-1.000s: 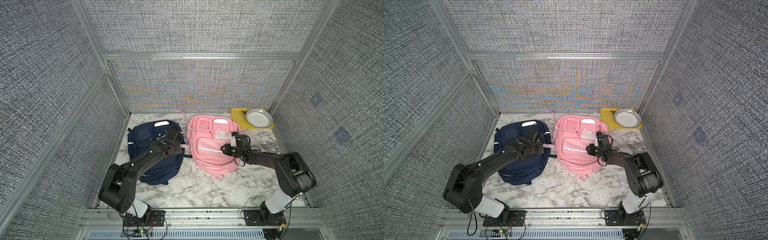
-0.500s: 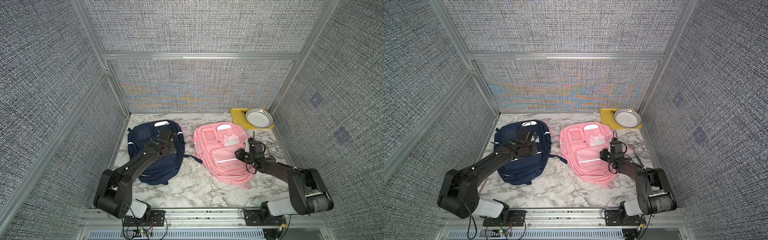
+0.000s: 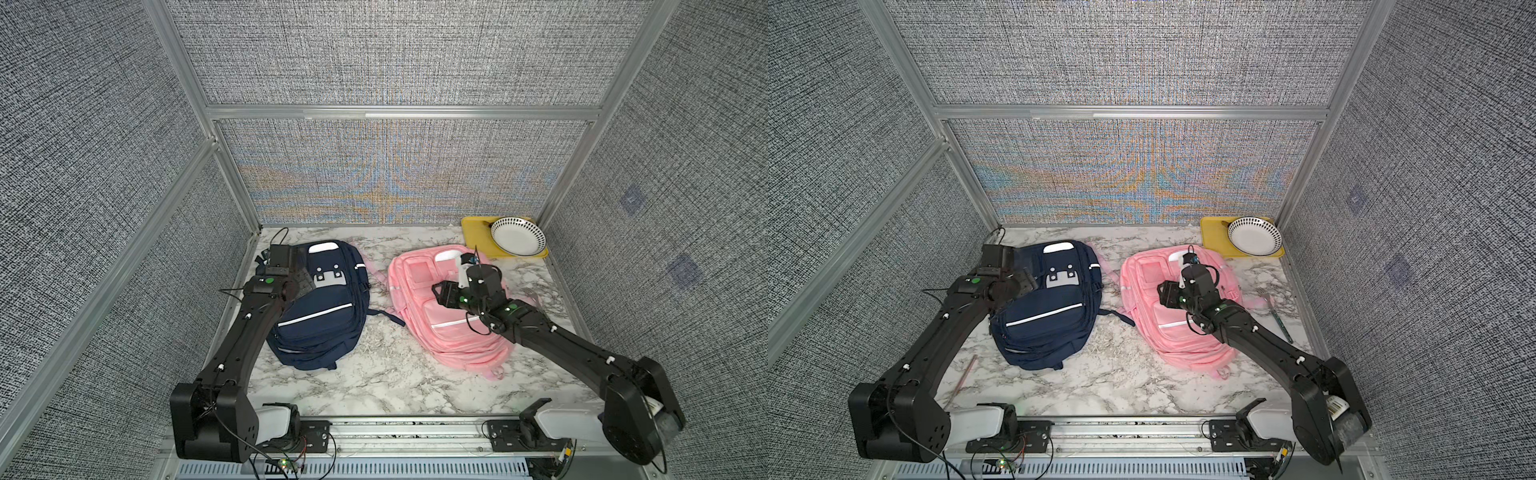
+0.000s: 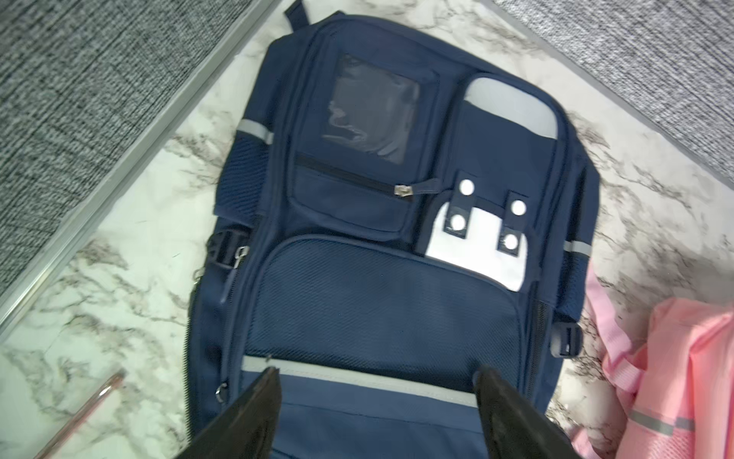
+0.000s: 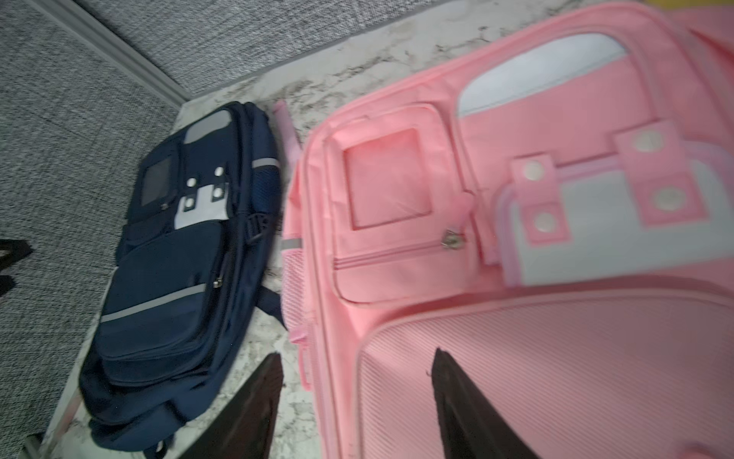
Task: Zip up the backpack
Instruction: Place the backpack at the center of the board, then adjust the backpack at the center of the board.
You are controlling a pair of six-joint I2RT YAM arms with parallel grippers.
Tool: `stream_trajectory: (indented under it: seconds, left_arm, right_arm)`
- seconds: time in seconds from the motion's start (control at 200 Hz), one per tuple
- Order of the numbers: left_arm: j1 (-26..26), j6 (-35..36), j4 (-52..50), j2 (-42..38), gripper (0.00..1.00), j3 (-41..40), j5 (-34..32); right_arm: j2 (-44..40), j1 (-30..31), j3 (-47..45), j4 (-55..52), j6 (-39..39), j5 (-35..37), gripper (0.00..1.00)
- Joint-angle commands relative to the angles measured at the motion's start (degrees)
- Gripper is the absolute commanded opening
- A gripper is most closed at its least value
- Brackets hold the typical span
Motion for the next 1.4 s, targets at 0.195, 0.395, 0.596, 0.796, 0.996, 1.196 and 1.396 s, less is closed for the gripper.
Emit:
stream_trajectory:
  seconds: [0.195, 0.395, 0.596, 0.796, 0.996, 1.196, 1.396]
  left_arm:
    - [10.0, 2.1, -3.8, 1.4, 0.80, -1.2, 7.2]
    - [15.1, 3.8, -4.1, 2.6, 0.80, -0.5, 7.7]
    - [19.4, 5.4, -4.5, 2.2, 0.81, -1.1, 8.7]
    - [20.4, 6.0, -4.1, 1.7, 0.81, -2.4, 8.8]
    - [20.6, 6.0, -3.6, 2.1, 0.80, -2.2, 9.5]
    - [20.7, 6.0, -3.2, 1.9, 0.80, -2.6, 9.8]
    - [20.7, 6.4, -3.4, 2.3, 0.80, -2.8, 10.4]
  right_arm:
    - [38.1, 9.1, 32.9, 0.3, -3.2, -17.3, 0.63]
    - [52.8, 7.2, 49.7, -8.0, -3.2, -18.0, 0.62]
    - [57.3, 6.1, 52.7, -10.8, -3.1, -19.3, 0.62]
    - [55.0, 4.3, 47.7, -10.8, -3.1, -17.5, 0.62]
    - [52.0, 4.0, 44.0, -10.6, -4.0, -16.9, 0.62]
    - [52.4, 4.2, 43.1, -8.1, -3.1, -20.9, 0.62]
    - [57.3, 6.0, 50.7, -10.1, -3.1, -24.4, 0.60]
